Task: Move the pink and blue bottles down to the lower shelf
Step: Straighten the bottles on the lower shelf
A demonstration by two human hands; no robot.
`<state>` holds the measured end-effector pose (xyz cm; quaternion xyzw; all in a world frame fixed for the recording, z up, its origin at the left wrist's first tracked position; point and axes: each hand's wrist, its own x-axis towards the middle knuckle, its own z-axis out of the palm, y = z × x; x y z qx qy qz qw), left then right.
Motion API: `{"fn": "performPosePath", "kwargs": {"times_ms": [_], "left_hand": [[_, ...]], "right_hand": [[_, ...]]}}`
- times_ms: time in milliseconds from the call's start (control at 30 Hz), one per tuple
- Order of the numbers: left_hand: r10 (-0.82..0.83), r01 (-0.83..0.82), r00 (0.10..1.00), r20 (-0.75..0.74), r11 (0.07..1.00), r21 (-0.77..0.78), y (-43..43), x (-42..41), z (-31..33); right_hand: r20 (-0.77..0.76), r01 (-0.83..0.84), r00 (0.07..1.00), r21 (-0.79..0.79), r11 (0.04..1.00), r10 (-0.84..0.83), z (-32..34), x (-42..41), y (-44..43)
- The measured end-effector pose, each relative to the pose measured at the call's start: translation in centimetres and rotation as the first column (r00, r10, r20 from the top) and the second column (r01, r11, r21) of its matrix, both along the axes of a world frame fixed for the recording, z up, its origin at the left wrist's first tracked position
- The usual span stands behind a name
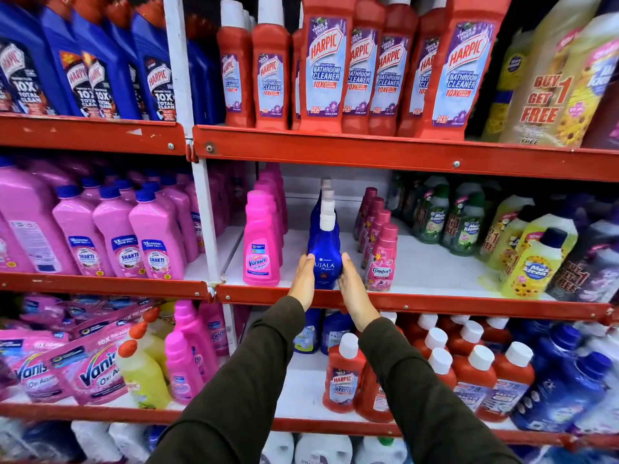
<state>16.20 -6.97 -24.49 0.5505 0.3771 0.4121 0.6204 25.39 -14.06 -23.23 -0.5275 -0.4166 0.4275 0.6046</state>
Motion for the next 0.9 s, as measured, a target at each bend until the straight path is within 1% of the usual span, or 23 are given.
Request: {"fn": "performPosePath", "kwargs": {"times_ms": [167, 233, 267, 333, 367, 433, 500, 533, 567, 600, 667, 733, 767, 800, 833, 867, 900], "left_hand": [[-0.042, 0.042, 0.998, -0.053, 0.999, -0.001, -0.5, -0.5, 0.6], [-0.045, 0.046, 0.997, -0.055, 0.999, 0.018, -1.2, -0.8, 1.1], [-0.026, 0.029, 0.998, -0.055, 0.998, 0.054, -1.6, -1.1, 1.3], [0.071, -0.062, 0.997, -0.044, 0.983, 0.174, -2.6, -1.8, 1.3], [0.147, -0.138, 0.989, -0.020, 0.960, 0.242, -3.1, -2.4, 1.1], [0.310, -0.320, 0.947, 0.085, 0.880, 0.351, -3.8, -3.6, 0.7], [0.450, -0.480, 0.876, 0.172, 0.780, 0.402, -3.8, -5.0, 0.2], [0.502, -0.538, 0.842, 0.200, 0.748, 0.389, -3.3, -5.8, 0.1], [0.540, -0.582, 0.813, 0.218, 0.728, 0.364, -2.9, -6.5, 0.3], [0.551, -0.593, 0.805, 0.220, 0.733, 0.333, -2.4, -7.4, 0.8], [0.506, -0.538, 0.843, 0.186, 0.801, 0.261, -0.9, -9.0, 1.2], [0.390, -0.409, 0.908, 0.153, 0.905, 0.119, 2.1, -10.1, 0.4], [0.331, -0.340, 0.931, 0.156, 0.940, 0.033, 3.8, -10.5, -0.4], [0.279, -0.276, 0.947, 0.160, 0.960, -0.038, 5.9, -10.7, -2.0], [0.245, -0.236, 0.955, 0.169, 0.969, -0.075, 7.7, -10.6, -3.5], [0.212, -0.203, 0.963, 0.166, 0.977, -0.069, 9.1, -10.5, -4.7], [0.183, -0.173, 0.973, 0.140, 0.982, -0.078, 8.7, -10.5, -4.5]], "right_hand": [[-0.003, 0.016, 1.000, 0.010, 1.000, -0.016, 0.7, -0.2, -0.4], [0.001, 0.066, 0.998, 0.019, 0.998, -0.066, 0.8, -0.6, -0.8], [0.004, 0.115, 0.993, 0.036, 0.993, -0.115, 0.7, -1.0, -1.0], [-0.016, 0.266, 0.964, 0.108, 0.958, -0.265, 0.4, -1.9, -1.3], [-0.032, 0.337, 0.941, 0.160, 0.928, -0.337, 0.2, -2.6, -1.4], [-0.045, 0.398, 0.915, 0.251, 0.882, -0.400, -0.2, -4.5, -1.5], [-0.051, 0.364, 0.930, 0.276, 0.890, -0.364, -0.5, -6.7, -1.1], [-0.044, 0.322, 0.946, 0.255, 0.912, -0.322, -0.7, -7.8, -0.7], [-0.034, 0.273, 0.962, 0.222, 0.936, -0.273, -0.8, -8.6, -0.2], [-0.027, 0.223, 0.975, 0.186, 0.957, -0.222, -0.8, -9.5, 0.5], [-0.008, 0.135, 0.991, 0.118, 0.984, -0.135, -0.4, -10.7, 1.8], [-0.002, 0.060, 0.998, 0.043, 0.997, -0.060, 0.4, -11.2, 2.9], [-0.007, 0.023, 1.000, 0.013, 1.000, -0.022, 0.8, -11.3, 3.5], [-0.016, -0.008, 1.000, -0.004, 1.000, 0.008, 1.0, -11.4, 3.9], [-0.022, -0.022, 1.000, -0.017, 1.000, 0.022, 1.2, -11.5, 4.3], [-0.015, -0.032, 0.999, -0.015, 0.999, 0.032, 1.2, -11.5, 4.6], [-0.002, -0.037, 0.999, -0.014, 0.999, 0.037, 1.0, -11.5, 4.8]]}}
